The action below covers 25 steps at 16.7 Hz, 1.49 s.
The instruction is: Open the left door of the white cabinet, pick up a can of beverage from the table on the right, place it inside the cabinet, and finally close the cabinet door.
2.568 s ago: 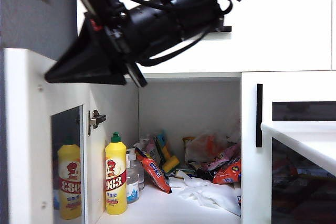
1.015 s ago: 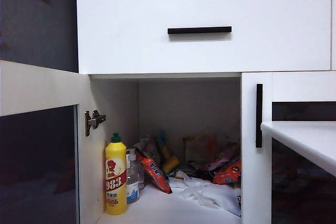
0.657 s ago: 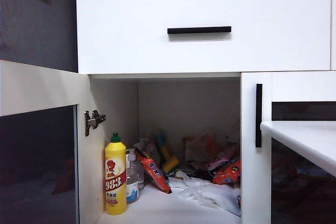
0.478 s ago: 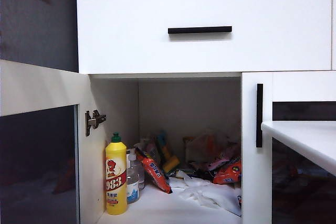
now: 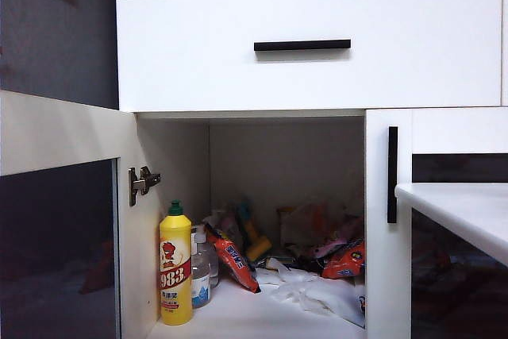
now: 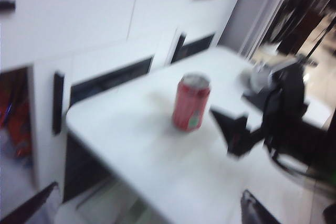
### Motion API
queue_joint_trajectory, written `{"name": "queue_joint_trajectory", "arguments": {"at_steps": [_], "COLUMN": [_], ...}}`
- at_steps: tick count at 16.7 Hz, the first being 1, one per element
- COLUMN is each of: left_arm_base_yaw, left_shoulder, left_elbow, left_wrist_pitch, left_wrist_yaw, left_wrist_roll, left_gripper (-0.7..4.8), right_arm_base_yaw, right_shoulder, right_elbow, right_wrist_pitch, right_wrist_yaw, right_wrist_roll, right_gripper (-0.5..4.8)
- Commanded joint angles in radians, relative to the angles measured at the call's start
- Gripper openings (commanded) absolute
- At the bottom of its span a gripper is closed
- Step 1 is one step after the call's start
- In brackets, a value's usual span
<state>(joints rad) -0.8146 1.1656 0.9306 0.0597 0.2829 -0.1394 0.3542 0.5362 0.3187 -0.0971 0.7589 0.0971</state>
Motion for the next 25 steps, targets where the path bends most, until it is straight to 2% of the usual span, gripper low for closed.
{"name": "queue_joint_trajectory", "arguments": {"at_steps": [1,2,3,4,6,8,11,16,25], "left_arm_base_yaw": [-0.001,-0.001,-0.001,-0.001,-0.001,-0.001,-0.001,-0.001,-0.001], "left_shoulder": [0.002,0.004,0.010,0.015,0.022,0.028,0.035,0.035,0.035], "left_elbow": [0.003,0.003,0.003,0.003,0.003,0.003,0.002,0.002,0.002], "left_wrist_pitch": [-0.023,-0.023,-0.020,-0.020,-0.019,-0.020,-0.020,-0.021,-0.037], "left_wrist_yaw": [-0.036,-0.036,-0.037,-0.037,-0.038,-0.060,-0.062,-0.063,-0.062], "left_wrist_roll": [0.013,0.013,0.013,0.013,0.013,0.013,0.013,0.024,0.035], "left_gripper": [4.61,4.75,4.75,4.75,4.75,4.75,4.75,4.76,4.76], "right_arm_base_yaw": [-0.093,-0.151,-0.236,-0.280,-0.356,-0.400,-0.415,-0.413,-0.416], "right_shoulder": [0.052,0.084,0.135,0.165,0.247,0.344,0.433,0.449,0.459], "right_elbow": [-0.014,-0.030,-0.048,-0.052,-0.052,-0.052,-0.052,-0.051,-0.051], "right_wrist_pitch": [0.105,0.156,0.225,0.258,0.339,0.431,0.486,0.621,0.685], "right_wrist_yaw": [-0.011,-0.064,-0.195,-0.263,-0.391,-0.483,-0.490,-0.520,-0.554], "right_wrist_roll": [0.003,0.003,0.003,0.001,-0.037,-0.129,-0.127,-0.131,-0.210], "right_gripper": [4.79,4.79,4.79,4.79,4.79,4.79,4.79,4.79,4.79]}}
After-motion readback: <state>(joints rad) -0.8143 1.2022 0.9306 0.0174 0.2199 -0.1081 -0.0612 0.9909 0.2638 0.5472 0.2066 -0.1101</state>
